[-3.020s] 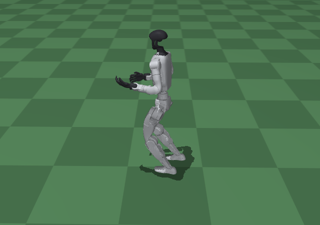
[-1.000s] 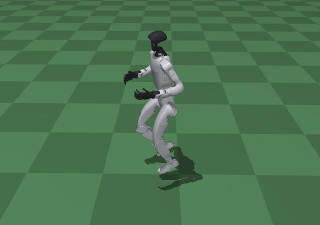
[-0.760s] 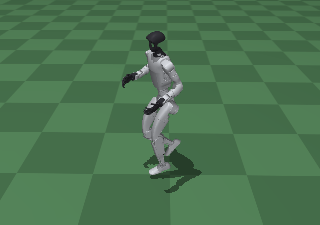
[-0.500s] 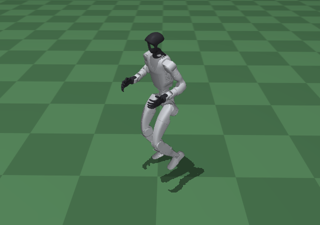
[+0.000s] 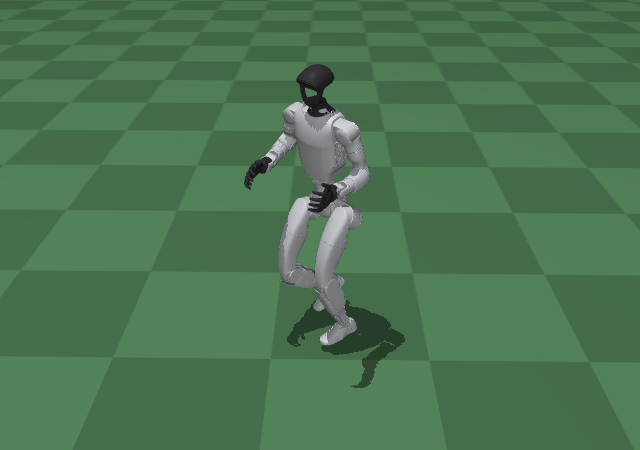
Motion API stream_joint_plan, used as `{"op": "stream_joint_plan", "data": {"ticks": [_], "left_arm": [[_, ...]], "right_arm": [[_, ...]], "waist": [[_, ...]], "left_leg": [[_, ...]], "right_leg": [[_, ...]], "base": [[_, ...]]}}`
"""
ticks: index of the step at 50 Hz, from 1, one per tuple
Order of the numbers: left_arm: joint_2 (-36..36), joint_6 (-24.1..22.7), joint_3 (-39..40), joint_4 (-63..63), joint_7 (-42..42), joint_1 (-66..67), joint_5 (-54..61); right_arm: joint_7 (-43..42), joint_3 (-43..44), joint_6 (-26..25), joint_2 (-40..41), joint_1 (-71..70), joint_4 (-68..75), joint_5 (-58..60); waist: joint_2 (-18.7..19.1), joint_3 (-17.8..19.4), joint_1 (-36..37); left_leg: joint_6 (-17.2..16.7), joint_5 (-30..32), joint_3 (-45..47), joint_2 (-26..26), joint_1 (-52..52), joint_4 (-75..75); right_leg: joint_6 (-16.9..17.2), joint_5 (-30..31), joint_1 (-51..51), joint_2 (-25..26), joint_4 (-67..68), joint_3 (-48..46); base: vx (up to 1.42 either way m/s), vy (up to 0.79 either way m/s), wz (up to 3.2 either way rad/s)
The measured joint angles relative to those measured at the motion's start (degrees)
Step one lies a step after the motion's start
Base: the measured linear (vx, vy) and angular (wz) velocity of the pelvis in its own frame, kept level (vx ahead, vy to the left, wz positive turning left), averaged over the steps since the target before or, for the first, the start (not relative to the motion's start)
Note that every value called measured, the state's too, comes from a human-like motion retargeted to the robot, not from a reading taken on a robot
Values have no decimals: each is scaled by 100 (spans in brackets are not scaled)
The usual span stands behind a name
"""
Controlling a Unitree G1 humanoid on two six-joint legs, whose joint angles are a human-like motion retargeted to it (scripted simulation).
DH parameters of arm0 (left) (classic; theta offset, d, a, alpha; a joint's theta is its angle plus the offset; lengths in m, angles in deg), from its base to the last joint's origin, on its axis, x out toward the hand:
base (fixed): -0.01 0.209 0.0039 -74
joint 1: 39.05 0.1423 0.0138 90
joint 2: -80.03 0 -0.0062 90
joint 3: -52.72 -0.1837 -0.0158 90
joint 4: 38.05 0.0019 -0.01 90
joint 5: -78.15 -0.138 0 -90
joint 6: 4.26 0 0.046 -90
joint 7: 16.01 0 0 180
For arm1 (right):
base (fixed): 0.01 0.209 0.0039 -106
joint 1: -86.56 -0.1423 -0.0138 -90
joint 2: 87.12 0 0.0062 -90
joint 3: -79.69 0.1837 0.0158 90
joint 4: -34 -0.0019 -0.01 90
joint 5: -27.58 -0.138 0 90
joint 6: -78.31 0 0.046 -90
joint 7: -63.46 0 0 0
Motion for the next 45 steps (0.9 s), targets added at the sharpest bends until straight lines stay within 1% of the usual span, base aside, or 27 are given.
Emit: {"op": "stream_joint_plan", "data": {"ticks": [3,4,5,7,8,10,13,15,17,18,20,22,24,27,28,30,32,34,35,37,41,43,45], "left_arm": [[-37,-130,0,-202,65,-10,-3],[-45,-175,-5,-243,96,1,-2],[-53,-221,-12,-278,124,17,-6],[-57,-265,-40,-307,198,72,-1],[-79,-270,-70,-328,224,126,9],[-75,-266,-78,-330,305,166,81],[-79,-217,-116,-265,487,278,153],[-73,-151,-133,-107,643,289,189],[-91,-71,-213,232,776,197,164],[-106,-37,-276,480,846,76,143],[-154,-40,-479,915,992,-138,100],[-159,-58,-747,1048,1147,-228,80],[-121,-83,-1003,904,1263,-227,67],[-7,-148,-1316,476,1364,-262,40],[50,-177,-1412,321,1375,-306,16],[170,-212,-1586,49,1398,-436,-36],[278,-264,-1761,-162,1414,-594,-178],[394,-268,-1965,-282,1392,-914,-358],[424,-281,-2080,-314,1409,-987,-437],[506,-283,-2382,-167,1410,-1410,-607],[826,-248,-3107,169,1669,-2145,-887],[1279,-251,-3491,407,1845,-2808,-986],[1877,-231,-3729,564,1994,-3396,-1104]], "right_arm": [[-52,-24,43,-74,98,76,-46],[-59,-37,61,-99,135,106,-70],[-66,-52,80,-123,174,136,-98],[-45,-80,132,-150,268,177,-144],[-44,-100,144,-143,338,192,-153],[-24,-132,167,-148,406,233,-237],[-19,-197,205,-116,495,305,-366],[19,-234,214,-123,426,395,-447],[73,-289,203,-132,196,591,-475],[95,-320,199,-124,8,744,-515],[103,-378,204,-52,-330,1042,-618],[88,-412,199,79,-517,1206,-794],[76,-440,200,178,-601,1198,-966],[103,-486,247,187,-699,1067,-1108],[129,-491,267,159,-731,995,-1102],[155,-500,269,94,-813,866,-1036],[151,-548,267,55,-859,764,-929],[128,-575,207,38,-1012,720,-787],[122,-637,186,44,-1019,727,-716],[78,-761,95,140,-1277,896,-614],[98,-1187,-57,371,-1620,1421,-712],[167,-1356,-114,473,-1819,1763,-971],[237,-1534,-174,431,-1775,1985,-1224]], "waist": [[-28,-142,30],[-19,-197,23],[-4,-253,12],[43,-301,-8],[17,-288,-47],[94,-294,-78],[263,-261,-110],[443,-195,-75],[654,-53,-35],[765,50,-18],[940,210,3],[1015,222,24],[996,123,8],[840,-58,-116],[767,-111,-175],[637,-185,-295],[562,-190,-356],[458,-245,-430],[408,-246,-456],[365,-285,-461],[302,-361,-391],[360,-399,-280],[443,-453,-162]], "left_leg": [[-426,1160,-18,13,-42,-851],[-526,1413,-16,40,-84,-1049],[-605,1602,-12,73,-132,-1208],[-674,1630,17,152,-283,-973],[-626,1531,73,149,-367,-652],[-534,1205,85,314,-463,73],[-384,512,32,616,-504,1410],[-313,-152,-57,871,-451,2214],[-286,-803,-107,1171,-333,2752],[-299,-1060,-123,1330,-241,2885],[-333,-1397,-102,1569,-17,2857],[-414,-1437,-101,1624,212,2364],[-504,-1241,-107,1563,402,1650],[-617,-772,-90,1341,613,571],[-636,-644,-99,1236,653,277],[-609,-569,-130,1071,675,-105],[-519,-799,-87,1058,596,-11],[-434,-870,-63,1023,560,-215],[-406,-974,-61,1020,497,-72],[-400,-904,-141,1083,563,-402],[-429,-966,-373,1187,468,-306],[-517,-1056,-541,1335,328,-121],[-611,-1137,-610,1404,125,291]], "right_leg": [[74,250,230,69,-1061,-152],[112,392,230,107,-1302,-182],[153,544,214,152,-1508,-203],[205,702,176,249,-1670,-194],[191,661,146,205,-1593,-175],[148,540,154,353,-1597,-130],[18,-225,219,720,-1423,74],[-276,-996,305,945,-1247,101],[-647,-1925,388,1087,-1081,20],[-755,-2199,461,1164,-1075,-19],[-822,-2413,588,1261,-1128,-78],[-702,-2182,660,1238,-1426,-111],[-464,-1734,636,1123,-1765,-114],[7,-1018,392,832,-1957,-41],[169,-857,249,720,-1881,17],[401,-721,-41,512,-1617,116],[388,-848,-253,193,-1233,71],[433,-937,-458,-104,-1052,118],[483,-990,-490,-208,-942,179],[530,-976,-470,-322,-1154,223],[561,-1102,-172,-364,-1612,361],[470,-1287,23,-206,-1899,279],[302,-1672,107,-173,-1879,131]], "base": [[-27,0,84],[-26,1,72],[-25,1,62],[-26,3,54],[-26,5,45],[-23,7,23],[-22,11,-12],[-20,16,-50],[-19,18,-55],[-18,18,-44],[-17,19,-26],[-15,18,-7],[-12,15,8],[-11,11,27],[-12,7,40],[-13,5,39],[-13,1,29],[-9,-4,45],[-8,-8,45],[-3,-13,46],[0,-22,53],[3,-31,48],[3,-33,38]]}}
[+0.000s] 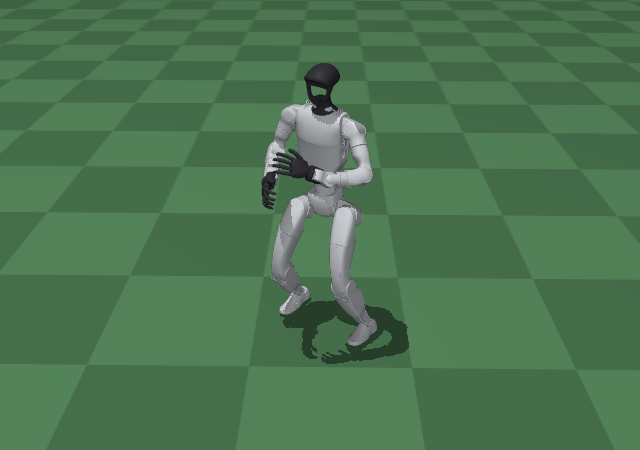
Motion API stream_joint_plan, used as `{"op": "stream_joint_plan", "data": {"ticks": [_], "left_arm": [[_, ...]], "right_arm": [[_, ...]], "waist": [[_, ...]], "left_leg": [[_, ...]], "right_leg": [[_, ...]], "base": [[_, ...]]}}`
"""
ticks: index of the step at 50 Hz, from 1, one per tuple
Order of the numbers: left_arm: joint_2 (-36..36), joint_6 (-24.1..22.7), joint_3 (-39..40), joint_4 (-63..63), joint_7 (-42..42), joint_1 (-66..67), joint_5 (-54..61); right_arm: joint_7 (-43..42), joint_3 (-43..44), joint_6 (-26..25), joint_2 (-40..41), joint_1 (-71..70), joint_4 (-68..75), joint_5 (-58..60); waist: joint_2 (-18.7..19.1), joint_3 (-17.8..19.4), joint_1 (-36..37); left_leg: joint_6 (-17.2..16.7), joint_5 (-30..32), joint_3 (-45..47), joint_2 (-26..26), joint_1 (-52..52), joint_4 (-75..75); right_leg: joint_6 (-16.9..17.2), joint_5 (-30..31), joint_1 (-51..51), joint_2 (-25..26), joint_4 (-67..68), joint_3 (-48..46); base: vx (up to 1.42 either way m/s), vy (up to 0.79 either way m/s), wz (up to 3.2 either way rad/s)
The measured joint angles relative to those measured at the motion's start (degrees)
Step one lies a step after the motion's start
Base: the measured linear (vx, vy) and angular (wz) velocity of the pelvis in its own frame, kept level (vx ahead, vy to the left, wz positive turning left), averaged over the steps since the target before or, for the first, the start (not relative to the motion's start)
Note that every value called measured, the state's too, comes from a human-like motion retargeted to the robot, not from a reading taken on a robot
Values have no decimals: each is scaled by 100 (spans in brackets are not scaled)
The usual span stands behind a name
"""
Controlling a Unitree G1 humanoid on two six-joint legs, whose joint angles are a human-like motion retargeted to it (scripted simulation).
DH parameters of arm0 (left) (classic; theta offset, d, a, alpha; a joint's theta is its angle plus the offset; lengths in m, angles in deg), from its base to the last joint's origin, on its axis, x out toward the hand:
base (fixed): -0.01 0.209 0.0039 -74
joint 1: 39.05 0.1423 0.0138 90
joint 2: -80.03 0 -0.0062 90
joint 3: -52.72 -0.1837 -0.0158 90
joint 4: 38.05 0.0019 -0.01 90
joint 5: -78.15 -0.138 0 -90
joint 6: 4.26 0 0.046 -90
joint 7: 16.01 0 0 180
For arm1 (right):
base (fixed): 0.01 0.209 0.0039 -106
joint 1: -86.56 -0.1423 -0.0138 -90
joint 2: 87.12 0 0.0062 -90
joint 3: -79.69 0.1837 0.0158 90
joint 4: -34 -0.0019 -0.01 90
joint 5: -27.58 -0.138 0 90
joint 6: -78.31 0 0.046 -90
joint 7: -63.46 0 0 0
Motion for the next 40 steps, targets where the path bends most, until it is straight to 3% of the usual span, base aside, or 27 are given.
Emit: {"op": "stream_joint_plan", "data": {"ticks": [2,5,8,12,15,19,23,25,27,30,33,35,40], "left_arm": [[1103,-8,-320,474,-19,-1242,75],[2725,70,-709,1347,-361,-2795,89],[4009,228,-1151,2568,-693,-4063,13],[5091,661,-1778,4658,-670,-5451,-31],[5604,1075,-1968,5879,-477,-6039,-194],[5734,1115,-2476,6177,-232,-6726,-414],[5313,834,-4029,5073,-68,-8095,-217],[5263,652,-4299,4175,78,-8104,49],[5325,552,-3779,3245,300,-7241,306],[4942,416,-1563,2171,542,-4400,489],[3595,326,1763,1102,571,-441,285],[2550,277,3263,350,521,1478,236],[542,119,4422,-748,167,3484,631]], "right_arm": [[140,88,2,-139,-142,187,-447],[101,382,17,-561,79,246,-759],[-34,889,24,-893,520,182,-978],[-173,1433,13,-1118,1049,105,-1176],[-250,1615,35,-1241,1272,137,-1236],[-145,1702,-40,-1320,1371,272,-1292],[217,1636,-172,-985,1253,612,-1222],[470,1474,-223,-788,1092,747,-1158],[749,1355,-247,-629,944,855,-1122],[1069,1504,-244,-505,1024,984,-1032],[1157,1800,-150,-891,1329,1207,-874],[1090,1872,-80,-1097,1441,1441,-728],[594,2304,74,-1104,1611,2177,-516]], "waist": [[218,-15,175],[522,-94,353],[827,-188,513],[1088,-258,343],[1280,-216,127],[1232,-157,-29],[635,-12,117],[307,124,166],[38,239,186],[-154,360,459],[328,410,799],[648,413,826],[948,340,839]], "left_leg": [[-177,230,166,565,-279,251],[-109,485,841,1319,-643,710],[-192,665,1128,1345,-736,863],[-165,1085,1486,952,-683,589],[54,1074,1816,1097,-753,584],[234,703,1936,1246,-1024,697],[169,528,1862,1401,-1176,715],[48,665,1837,1542,-1164,649],[-31,914,1885,1730,-1110,514],[37,850,1982,1947,-956,677],[24,776,1749,2000,-699,1202],[-7,723,1558,1905,-439,1421],[8,594,1394,1358,271,1131]], "right_leg": [[-234,-16,179,305,-434,-441],[-396,220,327,619,-950,-872],[-385,662,450,1013,-1510,-932],[144,1318,246,1284,-1442,-334],[290,1568,-51,966,-600,-338],[296,1195,-256,459,127,-240],[125,341,-142,380,-29,-370],[-85,-16,-60,403,-192,-616],[-273,-32,82,456,-448,-825],[-503,84,378,663,-917,-971],[-728,284,796,1045,-1492,-963],[-837,437,1086,1288,-1883,-949],[-953,600,1428,1508,-2339,-953]], "base": [[8,-34,35],[8,-29,37],[5,-22,10],[-4,-17,27],[-16,-20,9],[-22,-27,15],[-23,-39,1],[-23,-45,-12],[-19,-44,5],[-15,-37,-4],[-10,-27,-41],[-6,-18,-43],[-6,-7,-18]]}}
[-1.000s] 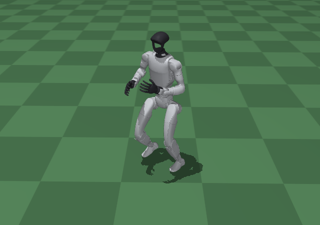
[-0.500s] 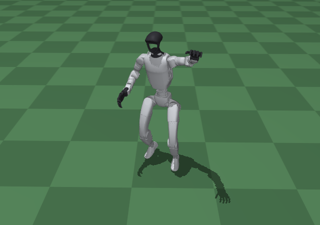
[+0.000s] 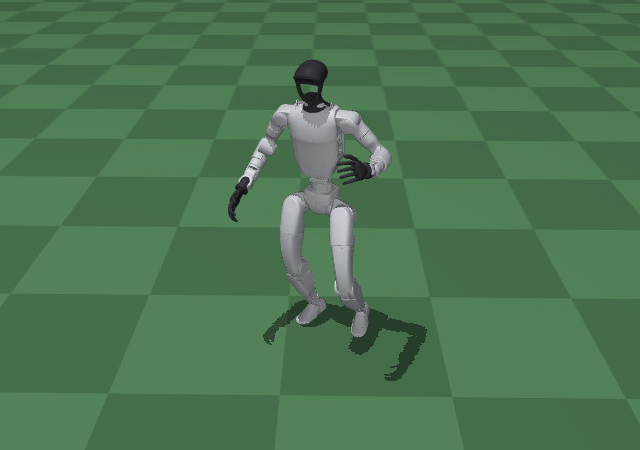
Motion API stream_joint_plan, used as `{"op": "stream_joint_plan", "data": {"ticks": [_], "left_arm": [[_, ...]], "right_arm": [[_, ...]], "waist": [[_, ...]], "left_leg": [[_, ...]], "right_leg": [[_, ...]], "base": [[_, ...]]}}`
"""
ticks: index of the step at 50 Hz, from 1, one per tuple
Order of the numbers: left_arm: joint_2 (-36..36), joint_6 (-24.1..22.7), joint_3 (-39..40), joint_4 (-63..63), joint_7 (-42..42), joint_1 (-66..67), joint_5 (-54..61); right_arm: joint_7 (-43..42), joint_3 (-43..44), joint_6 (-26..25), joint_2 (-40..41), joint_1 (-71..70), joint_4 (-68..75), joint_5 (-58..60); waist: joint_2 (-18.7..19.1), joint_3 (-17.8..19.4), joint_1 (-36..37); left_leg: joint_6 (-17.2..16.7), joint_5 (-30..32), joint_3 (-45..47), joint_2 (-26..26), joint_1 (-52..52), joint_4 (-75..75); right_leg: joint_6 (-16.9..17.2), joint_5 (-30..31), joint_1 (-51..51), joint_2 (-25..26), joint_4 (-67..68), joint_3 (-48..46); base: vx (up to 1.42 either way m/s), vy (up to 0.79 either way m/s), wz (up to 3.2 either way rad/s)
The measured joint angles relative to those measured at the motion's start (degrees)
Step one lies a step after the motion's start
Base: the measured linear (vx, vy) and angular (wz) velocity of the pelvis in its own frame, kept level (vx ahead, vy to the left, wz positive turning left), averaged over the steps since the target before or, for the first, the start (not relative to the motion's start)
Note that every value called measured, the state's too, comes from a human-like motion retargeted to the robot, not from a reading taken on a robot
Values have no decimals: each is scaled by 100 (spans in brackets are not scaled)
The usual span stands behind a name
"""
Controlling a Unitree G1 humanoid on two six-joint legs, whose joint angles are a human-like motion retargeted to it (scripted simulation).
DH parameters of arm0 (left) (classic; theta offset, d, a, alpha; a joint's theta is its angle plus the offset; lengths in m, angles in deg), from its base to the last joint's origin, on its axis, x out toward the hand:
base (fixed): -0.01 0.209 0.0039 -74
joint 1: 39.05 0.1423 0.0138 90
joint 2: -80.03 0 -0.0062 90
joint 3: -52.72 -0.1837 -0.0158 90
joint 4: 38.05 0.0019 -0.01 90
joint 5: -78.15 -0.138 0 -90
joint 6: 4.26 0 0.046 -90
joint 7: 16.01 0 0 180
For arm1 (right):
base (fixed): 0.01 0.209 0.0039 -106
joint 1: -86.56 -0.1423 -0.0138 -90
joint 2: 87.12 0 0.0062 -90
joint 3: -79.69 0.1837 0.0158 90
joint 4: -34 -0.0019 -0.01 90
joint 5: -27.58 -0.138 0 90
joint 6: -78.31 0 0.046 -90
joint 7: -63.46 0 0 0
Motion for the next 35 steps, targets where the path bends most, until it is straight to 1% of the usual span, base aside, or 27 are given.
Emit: {"op": "stream_joint_plan", "data": {"ticks": [2,3,4,5,7,8,10,12,13,15,17,18,20,22,24,25,27,28,30,31,33,35], "left_arm": [[-382,-74,21,-198,-173,318,175],[-543,-80,-3,-334,-255,476,239],[-630,-84,-110,-411,-307,580,270],[-681,-87,-260,-460,-345,659,284],[-712,-63,-784,-459,-501,619,134],[-707,-44,-1121,-397,-574,536,9],[-728,-65,-1952,-5,-821,73,-405],[-743,-47,-2896,361,-925,-462,-717],[-814,-75,-3438,706,-1031,-960,-889],[-976,-75,-4439,1052,-1091,-1770,-1068],[-1281,-133,-5410,1337,-1139,-2820,-1118],[-1462,-173,-5862,1445,-1155,-3403,-1087],[-1795,-240,-6650,1552,-1216,-4674,-964],[-1929,-249,-7168,1614,-1427,-6119,-853],[-1695,-133,-7447,1987,-1833,-7660,-815],[-1435,-29,-7557,2351,-2099,-8474,-801],[-452,307,-7694,3776,-2548,-9927,-666],[100,474,-7781,4723,-2658,-10664,-426],[1099,734,-8000,6415,-2545,-12088,273],[1470,779,-8208,6830,-2373,-12703,587],[2020,726,-8776,7169,-1991,-13831,1172],[2442,464,-8933,6483,-1488,-14198,1545]], "right_arm": [[-253,102,29,45,-51,149,-13],[-401,68,63,24,-154,216,-13],[-503,11,96,39,-248,201,-4],[-583,-58,129,71,-338,145,9],[-824,-480,207,101,-806,-59,163],[-926,-760,249,140,-1078,-180,293],[-1196,-1501,327,318,-1826,-349,673],[-1308,-2236,398,600,-2429,-501,1013],[-1417,-2634,399,813,-2803,-503,1173],[-1509,-3348,404,1224,-3254,-588,1252],[-1622,-3973,367,1679,-3563,-656,1015],[-1665,-4247,343,1889,-3671,-701,796],[-1650,-4743,268,2222,-3802,-846,175],[-1427,-5131,113,2371,-3862,-1163,-716],[-1070,-5351,-74,2306,-3957,-1610,-1650],[-859,-5396,-170,2191,-4040,-1871,-2081],[-432,-5349,-319,1777,-4096,-2369,-2385],[-206,-5248,-403,1487,-4096,-2642,-2393],[129,-4903,-551,820,-3888,-3130,-2257],[193,-4627,-576,461,-3644,-3268,-2150],[231,-3923,-622,-289,-3023,-3459,-1917],[171,-2729,-688,-1133,-1997,-3573,-1588]], "waist": [[37,-24,-73],[-10,-58,-178],[-12,-60,-277],[9,-45,-373],[-32,-79,-665],[-68,-89,-848],[-255,-133,-1322],[-342,-176,-1745],[-390,-236,-1956],[-460,-339,-2321],[-475,-477,-2577],[-465,-554,-2666],[-449,-699,-2727],[-484,-870,-2646],[-529,-1032,-2437],[-549,-1099,-2299],[-615,-1263,-2049],[-628,-1338,-1952],[-610,-1461,-1805],[-593,-1495,-1736],[-591,-1505,-1602],[-583,-1404,-1277]], "left_leg": [[119,-208,122,-95,167,-186],[228,-285,277,-247,295,-439],[310,-408,408,-273,369,-526],[378,-554,526,-236,417,-529],[517,-791,870,-360,568,-816],[574,-878,1040,-433,636,-952],[697,-894,1392,-809,794,-1460],[687,-931,1671,-919,831,-1618],[689,-890,1815,-1030,810,-1809],[652,-938,2044,-1061,717,-1765],[584,-994,2234,-929,492,-1399],[516,-951,2355,-763,332,-1069],[273,-517,2504,-173,-88,82],[273,-331,2498,768,-568,1462],[275,-177,2211,1747,-1057,2342],[264,-122,1973,2229,-1320,2595],[199,-72,1402,2925,-1708,2461],[143,-50,1118,3181,-1882,2238],[-41,-56,565,3490,-2168,1798],[-104,-214,348,3566,-2283,1753],[-152,-663,50,3700,-2514,1889],[-123,-1060,-24,3723,-2649,2182]], "right_leg": [[7,-97,-130,-22,248,-10],[39,-150,-201,-145,328,9],[60,-213,-287,-199,496,13],[77,-281,-382,-219,709,9],[150,-442,-628,-376,1047,85],[191,-517,-763,-475,1239,129],[298,-664,-1146,-831,1693,281],[321,-741,-1488,-1053,2043,287],[329,-787,-1721,-1179,2133,249],[376,-857,-2017,-1285,2293,201],[401,-859,-2193,-1331,2336,82],[395,-860,-2245,-1363,2344,-6],[403,-810,-2295,-1384,2424,-130],[485,-754,-2336,-1407,2607,-147],[624,-705,-2426,-1438,2838,-57],[707,-688,-2499,-1445,2954,24],[879,-792,-2689,-1586,3259,294],[938,-899,-2789,-1677,3427,418],[1034,-1262,-2932,-1848,3832,699],[1099,-1491,-2967,-1937,4023,836],[1232,-1827,-2986,-2094,4245,1070],[1254,-1769,-2825,-2250,4078,1093]], "base": [[-8,5,1],[-8,9,6],[-11,10,2],[-11,12,-11],[-7,14,-22],[-5,15,-26],[-4,15,-29],[-2,13,-47],[2,14,-46],[5,16,-40],[9,22,-32],[13,27,-31],[16,32,-38],[22,39,-52],[28,47,-93],[31,53,-133],[33,59,-152],[33,64,-151],[32,68,-132],[29,71,-105],[26,72,-71],[23,70,-32]]}}
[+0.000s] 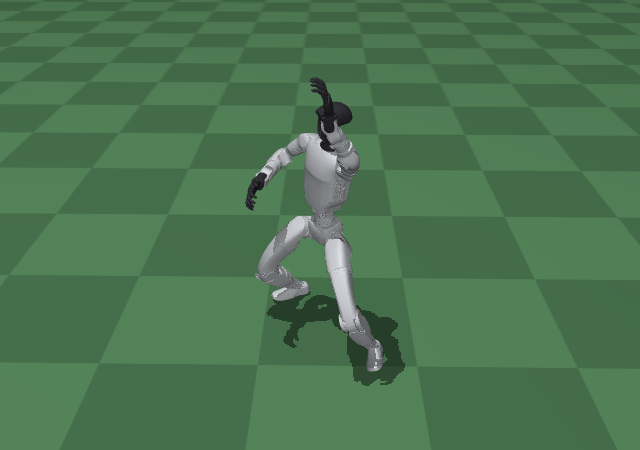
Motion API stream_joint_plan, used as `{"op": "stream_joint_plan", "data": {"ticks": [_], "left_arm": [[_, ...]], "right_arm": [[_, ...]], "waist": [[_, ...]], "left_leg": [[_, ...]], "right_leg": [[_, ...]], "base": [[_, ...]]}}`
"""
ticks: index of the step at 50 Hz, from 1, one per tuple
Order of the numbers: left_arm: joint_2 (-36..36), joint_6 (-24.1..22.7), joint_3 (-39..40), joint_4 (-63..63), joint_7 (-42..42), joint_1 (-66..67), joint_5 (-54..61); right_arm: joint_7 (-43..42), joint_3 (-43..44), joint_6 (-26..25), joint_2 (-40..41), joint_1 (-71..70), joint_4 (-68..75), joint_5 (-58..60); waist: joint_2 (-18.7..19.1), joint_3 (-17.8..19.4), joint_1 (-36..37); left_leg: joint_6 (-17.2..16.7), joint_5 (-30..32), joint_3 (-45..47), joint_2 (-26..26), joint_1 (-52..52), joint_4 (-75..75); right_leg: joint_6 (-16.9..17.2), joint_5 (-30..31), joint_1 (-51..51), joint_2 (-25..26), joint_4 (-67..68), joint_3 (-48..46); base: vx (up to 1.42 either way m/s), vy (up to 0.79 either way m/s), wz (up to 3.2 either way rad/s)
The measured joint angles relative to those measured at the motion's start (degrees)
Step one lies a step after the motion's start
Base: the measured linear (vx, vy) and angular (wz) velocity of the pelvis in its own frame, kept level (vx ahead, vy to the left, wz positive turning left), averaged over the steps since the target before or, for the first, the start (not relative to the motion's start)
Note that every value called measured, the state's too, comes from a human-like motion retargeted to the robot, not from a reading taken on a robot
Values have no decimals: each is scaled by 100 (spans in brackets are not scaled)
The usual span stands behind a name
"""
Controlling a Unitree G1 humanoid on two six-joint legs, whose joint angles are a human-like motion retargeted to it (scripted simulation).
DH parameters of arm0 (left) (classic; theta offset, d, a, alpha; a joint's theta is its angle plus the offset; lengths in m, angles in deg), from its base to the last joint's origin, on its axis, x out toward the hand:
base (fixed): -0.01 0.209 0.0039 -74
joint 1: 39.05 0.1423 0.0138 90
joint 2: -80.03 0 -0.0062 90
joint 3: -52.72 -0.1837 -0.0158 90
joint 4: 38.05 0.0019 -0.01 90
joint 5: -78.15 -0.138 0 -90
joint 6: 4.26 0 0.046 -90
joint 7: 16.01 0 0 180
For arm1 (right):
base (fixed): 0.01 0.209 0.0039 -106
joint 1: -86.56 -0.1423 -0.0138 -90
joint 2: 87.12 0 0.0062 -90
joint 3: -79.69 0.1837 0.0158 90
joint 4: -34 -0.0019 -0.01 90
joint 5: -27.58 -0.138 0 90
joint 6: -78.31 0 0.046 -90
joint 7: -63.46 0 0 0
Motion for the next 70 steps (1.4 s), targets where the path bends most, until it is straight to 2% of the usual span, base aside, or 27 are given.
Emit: {"op": "stream_joint_plan", "data": {"ticks": [3,5,7,8,10,12,13,15,19,20,23,25,27,30,32,35,38,40,42,47,50,52,56,60,62,65,70], "left_arm": [[1191,-460,0,-3094,840,1290,60],[2062,-613,0,-5397,1549,2601,320],[2489,-657,634,-6994,2039,4434,641],[2383,-674,1365,-7453,2202,5682,743],[1352,-607,3721,-7939,2634,8968,743],[101,-453,5726,-8444,3165,11768,693],[-324,-386,6161,-8632,3353,12544,712],[-878,-286,6443,-8812,3627,13334,744],[-1156,-168,6477,-8836,3737,13904,960],[-1172,-135,6495,-8805,3728,14033,1026],[-1400,-117,6629,-8510,3529,14326,1059],[-1800,-181,6619,-8164,3250,14299,928],[-2142,-232,6430,-7855,2915,14146,775],[-2588,-294,5996,-7389,2429,13734,511],[-2806,-376,5620,-7122,2068,13303,263],[-2932,-565,5064,-6937,1447,12584,-211],[-2877,-789,4595,-7049,764,11841,-814],[-2817,-879,4362,-7184,500,11524,-1059],[-2724,-927,4149,-7298,194,11173,-1259],[-2669,-822,3658,-7293,-297,10589,-1573],[-2797,-729,3555,-7060,-267,10510,-1582],[-2917,-712,3605,-6917,-148,10736,-1459],[-3065,-742,3786,-6824,60,11484,-1078],[-3077,-793,3892,-6826,126,12135,-785],[-3038,-796,3898,-6794,180,12344,-634],[-2966,-772,3829,-6707,382,12498,-570],[-2837,-806,3612,-6338,888,12238,-700]], "right_arm": [[-243,1746,-18,-447,1785,25,609],[-367,2377,-9,-134,2457,84,982],[-438,2535,62,722,2654,159,1212],[-451,2599,120,1201,2722,192,1264],[-452,2791,236,1606,2889,135,1303],[-363,2519,343,1255,2763,-94,1185],[-327,2275,397,1163,2637,-211,1123],[-279,1920,520,1078,2420,-451,996],[-310,1580,697,815,1989,-891,761],[-344,1517,720,738,1870,-959,708],[-723,1323,752,549,1343,-857,691],[-1102,1058,846,576,881,-597,908],[-1364,890,958,729,667,-487,1161],[-1701,613,1171,922,366,-538,1590],[-1952,422,1317,970,79,-725,1934],[-2324,228,1540,893,-421,-1110,2440],[-2709,123,1675,624,-965,-1475,2871],[-2865,47,1711,421,-1215,-1654,3073],[-3063,18,1684,171,-1479,-1778,3273],[-3379,21,1459,-212,-1833,-1713,3468],[-3293,86,1443,-72,-1772,-1542,3099],[-3159,104,1463,180,-1492,-1464,2751],[-3013,119,1590,745,-696,-1398,2117],[-2960,111,1724,1096,-114,-1340,1710],[-2897,63,1757,1156,-10,-1264,1578],[-2712,-60,1752,1190,-12,-1105,1475],[-2186,-342,1716,1283,-230,-663,1363]], "waist": [[86,14,354],[18,23,335],[-392,85,299],[-666,131,381],[-808,262,764],[-429,341,781],[-339,367,743],[-309,424,820],[-276,442,1194],[-222,448,1277],[-58,617,1277],[-241,824,980],[-378,961,695],[-483,1119,187],[-523,1161,-212],[-462,1140,-698],[-244,1124,-920],[-176,1129,-960],[-33,1179,-895],[362,1385,-602],[516,1464,-541],[558,1389,-522],[620,1125,-422],[730,906,-331],[718,865,-366],[636,899,-441],[-47,981,-727]], "left_leg": [[45,-71,396,20,284,18],[161,13,784,11,609,-210],[287,143,1169,-202,1042,-585],[323,246,1333,-396,1277,-816],[217,711,1530,-805,1742,-1283],[176,1001,1629,-1087,2126,-1600],[149,1122,1608,-1184,2252,-1676],[91,1238,1504,-1294,2396,-1661],[242,722,1528,-919,2497,-1289],[294,508,1550,-768,2526,-1237],[402,-188,1813,-876,2734,-1386],[686,-534,2214,-1694,2981,-1878],[736,-509,2440,-2395,3109,-2373],[741,-377,2533,-3305,3209,-3098],[701,-166,2450,-3802,3147,-3528],[580,130,2223,-4125,2763,-3702],[431,227,1991,-3923,2057,-3099],[391,173,1900,-3745,1662,-2449],[403,-4,1886,-3444,1240,-1682],[503,-224,2229,-2381,676,5],[807,-470,2617,-1953,841,191],[847,-400,2746,-1944,1140,65],[640,58,2627,-2175,1906,-304],[361,395,2357,-2648,2737,-994],[311,249,2323,-3018,3117,-1531],[332,-409,2329,-3460,3437,-2145],[748,-809,2647,-4470,3736,-3195]], "right_leg": [[0,1450,449,-377,-847,-547],[0,2486,734,-365,-1338,-933],[-1,3087,1000,-273,-1694,-1335],[-4,3230,1136,-189,-1859,-1514],[-111,3267,1400,169,-2144,-1811],[-166,3244,1699,787,-2562,-1961],[-173,3266,1844,1137,-2830,-1999],[-191,3308,2080,1714,-3344,-2021],[-608,2489,2190,1898,-3498,-2303],[-774,2126,2196,1849,-3421,-2382],[-992,1411,2119,1422,-2897,-2561],[-1011,1176,1886,532,-2285,-2678],[-1015,1087,1494,-49,-1739,-2510],[-1097,932,897,-411,-961,-2109],[-1013,861,472,-168,-740,-1770],[-802,947,-143,687,-987,-1380],[-686,1258,-659,1678,-1735,-1093],[-717,1355,-911,2023,-1905,-962],[-863,1349,-1116,2136,-1820,-1075],[-1343,637,-1480,1852,-782,-1649],[-1360,500,-1394,1594,-587,-1873],[-1317,598,-1183,1507,-785,-1919],[-1217,1034,-640,1658,-1640,-1859],[-1104,1436,-309,1920,-2329,-1709],[-1020,1462,-332,1902,-2307,-1607],[-867,1350,-559,1807,-1968,-1497],[-423,1401,-938,1156,-1562,-1092]], "base": [[21,70,-44],[18,66,-53],[17,64,-37],[16,61,-24],[14,57,-14],[13,56,5],[10,55,11],[7,54,8],[-3,52,-2],[-8,52,4],[-10,52,51],[-12,51,134],[-6,47,155],[1,41,169],[8,32,195],[11,23,192],[10,15,159],[9,8,124],[9,5,98],[8,0,76],[7,-1,76],[6,0,37],[3,1,-28],[-5,7,-70],[-12,13,-55],[-19,16,-39],[-23,17,7]]}}
